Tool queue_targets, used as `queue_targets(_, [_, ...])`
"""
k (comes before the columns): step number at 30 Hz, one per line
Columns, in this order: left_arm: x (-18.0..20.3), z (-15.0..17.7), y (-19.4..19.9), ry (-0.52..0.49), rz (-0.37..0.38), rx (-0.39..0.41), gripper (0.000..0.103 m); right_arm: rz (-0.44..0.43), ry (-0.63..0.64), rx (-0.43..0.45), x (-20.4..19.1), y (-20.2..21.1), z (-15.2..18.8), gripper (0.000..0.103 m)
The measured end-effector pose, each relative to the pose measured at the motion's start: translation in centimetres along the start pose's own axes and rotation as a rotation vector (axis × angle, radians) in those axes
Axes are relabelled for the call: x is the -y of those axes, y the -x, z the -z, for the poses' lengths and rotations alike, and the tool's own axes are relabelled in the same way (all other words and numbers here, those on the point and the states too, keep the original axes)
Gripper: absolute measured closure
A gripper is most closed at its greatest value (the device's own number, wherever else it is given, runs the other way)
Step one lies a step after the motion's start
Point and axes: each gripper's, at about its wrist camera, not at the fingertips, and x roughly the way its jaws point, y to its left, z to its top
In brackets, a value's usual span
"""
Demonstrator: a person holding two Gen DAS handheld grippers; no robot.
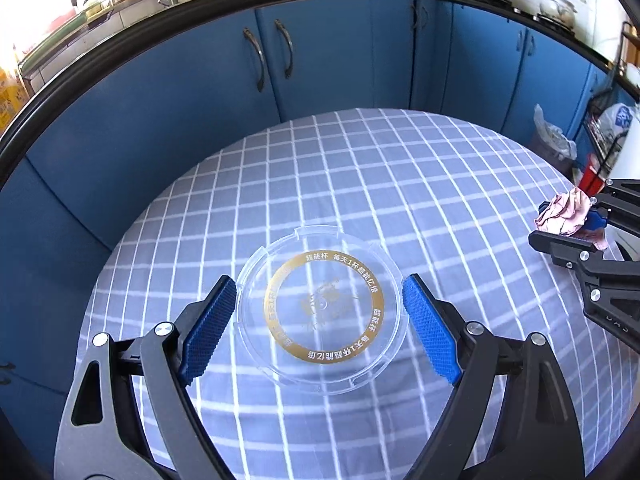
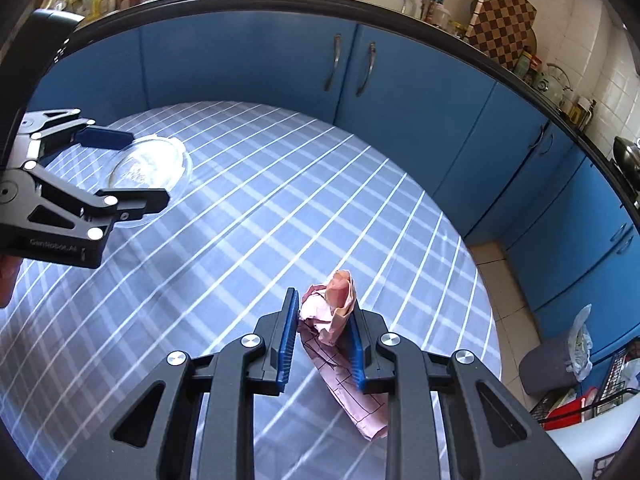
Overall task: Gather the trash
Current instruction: 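Carry the lid and pink cloth over the black bin with both tools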
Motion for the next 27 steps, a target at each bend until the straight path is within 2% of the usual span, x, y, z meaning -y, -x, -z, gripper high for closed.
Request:
queue_targets(5, [1.4,1.9,1.8,-0.022,0.008,-0.009,0.019,0.008,0.037,-0.011,-1.3,2.2,1.9,0.081])
queue_targets(13, [3.1,3.7,5.4,-0.043,0.005,0.011,0.019,0.053,0.057,0.021,-2.1,6.7,3.8,0.080])
queue_targets(27, [11.0,2.5,12.0,-0.153,0.049,0.137,0.019,0.163,0.020,0.083,0.8,14.5,8.0,0.080])
